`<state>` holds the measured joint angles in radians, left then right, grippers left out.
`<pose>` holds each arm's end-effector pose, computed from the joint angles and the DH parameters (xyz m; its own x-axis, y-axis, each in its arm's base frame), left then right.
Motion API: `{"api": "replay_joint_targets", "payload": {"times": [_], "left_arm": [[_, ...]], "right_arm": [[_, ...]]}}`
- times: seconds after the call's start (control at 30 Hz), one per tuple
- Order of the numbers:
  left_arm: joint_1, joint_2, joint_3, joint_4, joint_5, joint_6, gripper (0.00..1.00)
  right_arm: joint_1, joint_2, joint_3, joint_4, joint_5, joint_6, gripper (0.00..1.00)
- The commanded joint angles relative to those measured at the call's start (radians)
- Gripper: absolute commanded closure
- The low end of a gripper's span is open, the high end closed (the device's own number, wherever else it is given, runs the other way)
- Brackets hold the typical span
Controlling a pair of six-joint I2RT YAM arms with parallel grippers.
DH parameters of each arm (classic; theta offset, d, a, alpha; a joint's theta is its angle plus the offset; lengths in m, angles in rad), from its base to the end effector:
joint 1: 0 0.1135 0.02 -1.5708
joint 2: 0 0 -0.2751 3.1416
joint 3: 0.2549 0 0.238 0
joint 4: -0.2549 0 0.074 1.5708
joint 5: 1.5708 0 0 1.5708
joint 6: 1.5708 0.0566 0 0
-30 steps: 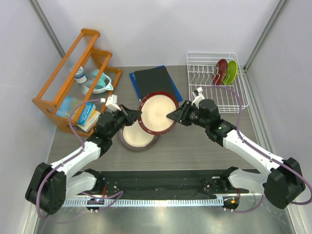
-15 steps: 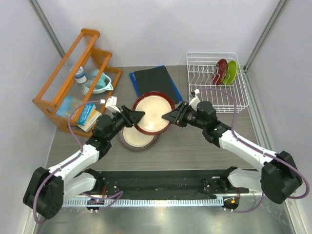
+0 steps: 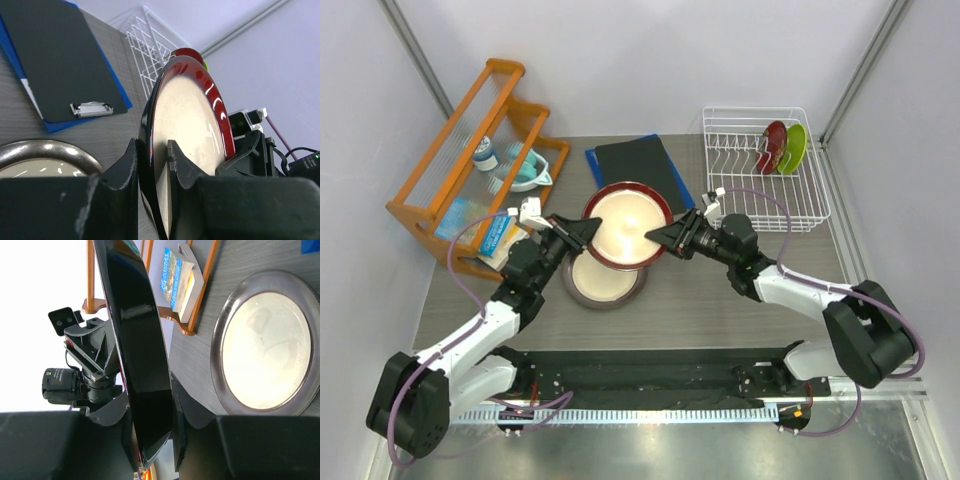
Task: Unload the plates from the dish rack
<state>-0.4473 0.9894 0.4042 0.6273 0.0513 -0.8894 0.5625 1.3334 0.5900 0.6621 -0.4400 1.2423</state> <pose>0.2011 -0.0997 0.2717 -0.3475 -0.6936 -0.6310 0.3307 0.5391 -0.7746 0.2327 0.1752 0.2590 -0.8188 0.4962 -0.2888 -0.2065 0.2149 0.9546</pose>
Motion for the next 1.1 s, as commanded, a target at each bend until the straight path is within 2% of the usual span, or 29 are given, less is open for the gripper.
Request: {"api": "replay_joint_targets", "payload": {"times": [0.0, 0.03, 0.1, 0.17, 0.2, 0.23, 0.27, 0.3, 0.4, 0.53, 0.67, 0.7, 0.73, 0.8, 0.9, 0.97, 1.07], "left_arm": [[-0.042, -0.023, -0.033, -0.096, 0.11, 0.128, 1.0], [-0.042, -0.031, -0.031, -0.109, 0.099, 0.132, 1.0], [-0.042, -0.058, -0.025, -0.158, 0.076, 0.147, 1.0], [-0.042, -0.078, -0.022, -0.214, 0.026, 0.155, 1.0], [-0.042, -0.098, -0.022, -0.228, 0.004, 0.162, 1.0], [-0.042, -0.107, -0.024, -0.242, -0.023, 0.168, 1.0], [-0.042, -0.115, -0.024, -0.271, -0.04, 0.171, 1.0], [-0.042, -0.126, -0.022, -0.287, -0.042, 0.187, 1.0], [-0.042, -0.152, -0.022, -0.327, -0.103, 0.201, 1.0], [-0.042, -0.173, -0.019, -0.337, -0.114, 0.204, 1.0], [-0.042, -0.155, -0.019, -0.31, -0.091, 0.199, 1.0], [-0.042, -0.149, -0.022, -0.299, -0.082, 0.198, 1.0], [-0.042, -0.144, -0.028, -0.282, -0.082, 0.193, 1.0], [-0.042, -0.124, -0.031, -0.275, -0.08, 0.19, 1.0], [-0.042, -0.113, -0.031, -0.268, -0.065, 0.187, 1.0], [-0.042, -0.109, -0.019, -0.279, -0.067, 0.197, 1.0], [-0.042, -0.077, 0.005, -0.299, -0.064, 0.211, 1.0]], "right_arm": [[0.039, -0.031, 0.073, 0.368, -0.131, 0.142, 0.76], [0.04, -0.039, 0.077, 0.303, -0.126, 0.097, 0.68], [0.04, -0.06, 0.096, 0.167, -0.1, 0.039, 0.45], [0.04, -0.102, 0.12, 0.029, -0.062, -0.087, 0.42], [0.04, -0.118, 0.149, -0.111, -0.011, -0.128, 0.37], [0.04, -0.147, 0.165, -0.181, 0.015, -0.218, 0.29], [0.04, -0.163, 0.181, -0.253, 0.042, -0.254, 0.28], [0.04, -0.177, 0.206, -0.347, 0.072, -0.286, 0.28], [0.04, -0.217, 0.235, -0.46, 0.144, -0.36, 0.27], [0.039, -0.237, 0.254, -0.532, 0.205, -0.409, 0.27], [0.039, -0.208, 0.263, -0.519, 0.164, -0.412, 0.31], [0.039, -0.186, 0.266, -0.509, 0.15, -0.409, 0.43], [0.039, -0.174, 0.263, -0.493, 0.133, -0.408, 0.51], [0.039, -0.145, 0.258, -0.481, 0.13, -0.396, 0.6], [0.039, -0.116, 0.267, -0.499, 0.118, -0.396, 0.59], [0.037, -0.111, 0.264, -0.493, 0.125, -0.391, 0.53], [0.037, -0.102, 0.292, -0.553, 0.158, -0.429, 0.57]]}}
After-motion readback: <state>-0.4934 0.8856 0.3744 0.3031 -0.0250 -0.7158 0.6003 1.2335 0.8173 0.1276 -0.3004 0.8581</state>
